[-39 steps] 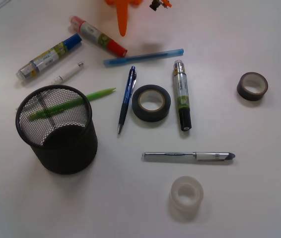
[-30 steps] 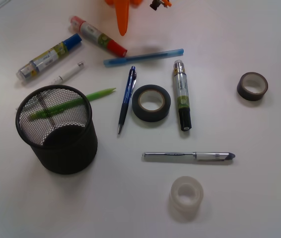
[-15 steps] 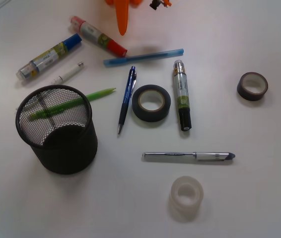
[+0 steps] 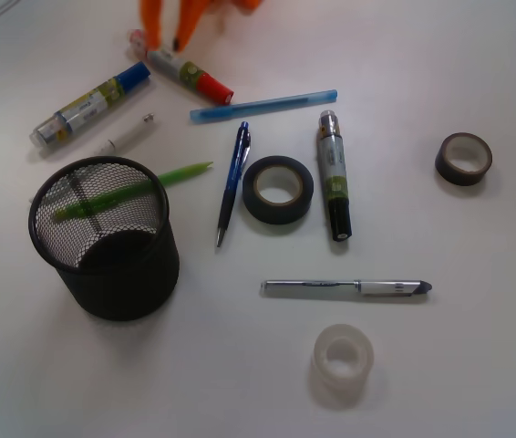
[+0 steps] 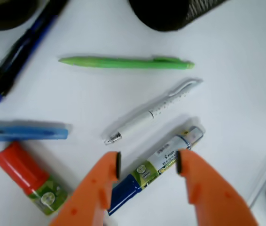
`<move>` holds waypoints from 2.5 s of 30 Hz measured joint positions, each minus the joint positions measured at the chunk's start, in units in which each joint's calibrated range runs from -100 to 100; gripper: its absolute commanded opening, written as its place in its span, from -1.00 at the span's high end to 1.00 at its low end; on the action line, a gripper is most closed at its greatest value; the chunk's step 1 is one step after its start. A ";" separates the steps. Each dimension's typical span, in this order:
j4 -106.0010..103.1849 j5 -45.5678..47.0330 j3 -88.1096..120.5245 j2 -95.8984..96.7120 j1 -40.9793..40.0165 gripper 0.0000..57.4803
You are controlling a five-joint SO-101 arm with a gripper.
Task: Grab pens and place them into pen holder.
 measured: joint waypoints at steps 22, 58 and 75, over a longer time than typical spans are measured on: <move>-14.69 -27.69 -28.48 56.53 -0.07 0.19; -26.61 -29.26 -30.46 67.51 6.88 0.99; -24.79 -26.72 -35.94 36.59 10.51 0.99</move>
